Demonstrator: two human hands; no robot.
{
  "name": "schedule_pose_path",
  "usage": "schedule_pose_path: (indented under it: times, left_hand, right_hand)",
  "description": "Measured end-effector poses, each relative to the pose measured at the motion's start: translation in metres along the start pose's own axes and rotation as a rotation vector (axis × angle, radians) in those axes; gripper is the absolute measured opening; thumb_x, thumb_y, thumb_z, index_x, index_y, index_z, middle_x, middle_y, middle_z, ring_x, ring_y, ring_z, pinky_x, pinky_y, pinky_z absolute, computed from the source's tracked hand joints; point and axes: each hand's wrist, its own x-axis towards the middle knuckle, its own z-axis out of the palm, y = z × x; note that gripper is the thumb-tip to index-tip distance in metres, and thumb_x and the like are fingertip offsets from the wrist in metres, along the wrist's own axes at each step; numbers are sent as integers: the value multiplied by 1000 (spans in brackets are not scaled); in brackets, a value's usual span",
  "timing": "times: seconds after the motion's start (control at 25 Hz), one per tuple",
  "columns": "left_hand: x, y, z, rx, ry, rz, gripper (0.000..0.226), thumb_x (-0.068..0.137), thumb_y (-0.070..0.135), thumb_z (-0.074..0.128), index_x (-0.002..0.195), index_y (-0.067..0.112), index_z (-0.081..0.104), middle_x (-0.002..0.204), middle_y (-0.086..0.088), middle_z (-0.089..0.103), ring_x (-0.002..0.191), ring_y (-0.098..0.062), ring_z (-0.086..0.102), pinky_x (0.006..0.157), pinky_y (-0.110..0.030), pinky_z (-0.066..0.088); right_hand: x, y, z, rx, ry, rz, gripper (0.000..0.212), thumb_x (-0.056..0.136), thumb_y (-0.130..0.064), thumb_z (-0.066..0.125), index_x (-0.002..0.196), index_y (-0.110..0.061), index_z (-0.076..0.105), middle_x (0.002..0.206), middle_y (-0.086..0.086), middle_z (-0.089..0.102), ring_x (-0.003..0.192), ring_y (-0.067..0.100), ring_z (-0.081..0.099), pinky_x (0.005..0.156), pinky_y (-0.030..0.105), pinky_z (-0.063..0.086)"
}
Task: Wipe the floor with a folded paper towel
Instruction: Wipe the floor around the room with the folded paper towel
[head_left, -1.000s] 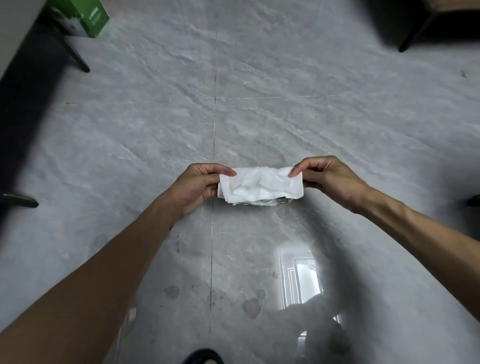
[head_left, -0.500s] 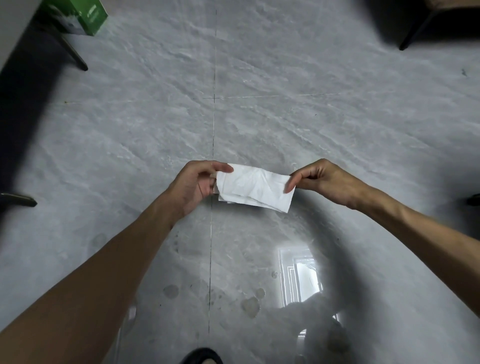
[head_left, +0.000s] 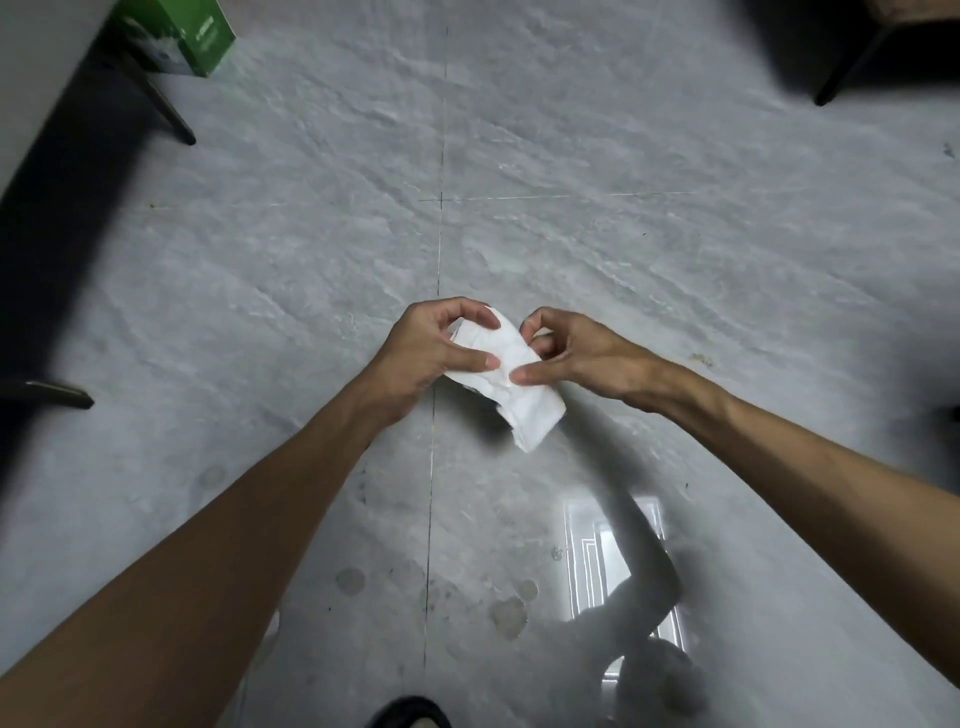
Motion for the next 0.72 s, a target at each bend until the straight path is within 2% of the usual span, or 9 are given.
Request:
schedule_pose_path:
  times: [0.12,0.24,0.28,0.32,0.4,0.48,0.56,0.64,0.72]
  left_hand:
    - [-6,-8,-12,-2,48,-72,36,56,0,83,83,21,73,91,6,71,86,-11,66,74,-27,56]
    - [-15,-16,-19,-27,47,-129,38,61,-6,81,88,20,74,95,1,72,89,-12,68,78,-25,56]
    - [-17,-17,-21,-32,64,-139,38,62,-6,79,89,20,74,97,0,73,88,-12,68,76,-23,56]
    - [-18,-17,-24,-32,108,-148,38,64,-6,78,90,21,73,99,-1,73,87,-11,69,74,-21,56]
    - [-20,-14,-35,22,250,-161,34,68,-1,78,92,23,72,102,2,72,87,-9,68,75,-19,55]
    - [-20,-15,-42,181,340,-167,28,72,6,76,91,26,70,101,6,71,90,-8,66,82,-21,51]
    - [-19,-19,-35,423,323,-167,26,76,10,72,96,25,68,106,4,69,95,-9,63,85,-23,47]
    - [-16,-27,-14,685,218,-122,31,79,11,69,108,19,65,116,-1,65,105,-15,60,89,-25,45]
    - [-14,-36,11,851,104,-68,35,82,11,66,116,16,61,124,-2,59,111,-18,57,95,-27,43]
  right_hand:
    - [3,12,17,85,50,103,27,75,-5,79,95,-12,62,74,-1,59,69,16,59,66,32,48]
    - [-2,17,30,151,-33,223,27,75,-4,78,99,-1,66,86,11,65,78,26,63,75,46,54]
    - [0,15,33,130,-36,220,24,75,-5,77,96,-2,66,85,11,66,76,25,64,70,44,56]
    - [4,13,34,70,10,188,18,76,-7,76,91,-7,65,81,6,66,73,19,64,62,35,56]
    - [8,11,28,-181,245,74,16,76,-9,72,83,-19,62,75,-4,64,68,13,61,54,21,47]
    - [1,22,10,-513,492,-47,21,78,-7,68,90,-22,60,80,-4,65,72,16,59,57,23,42]
    - [-24,45,-21,-785,626,-95,33,78,-1,63,106,-18,59,94,5,65,80,27,60,62,29,42]
    - [-62,76,-58,-1007,723,-8,53,75,5,59,124,-16,53,101,13,61,83,37,59,63,35,44]
    - [-105,107,-81,-1119,756,164,66,75,6,58,137,-15,48,98,17,54,81,41,57,61,38,44]
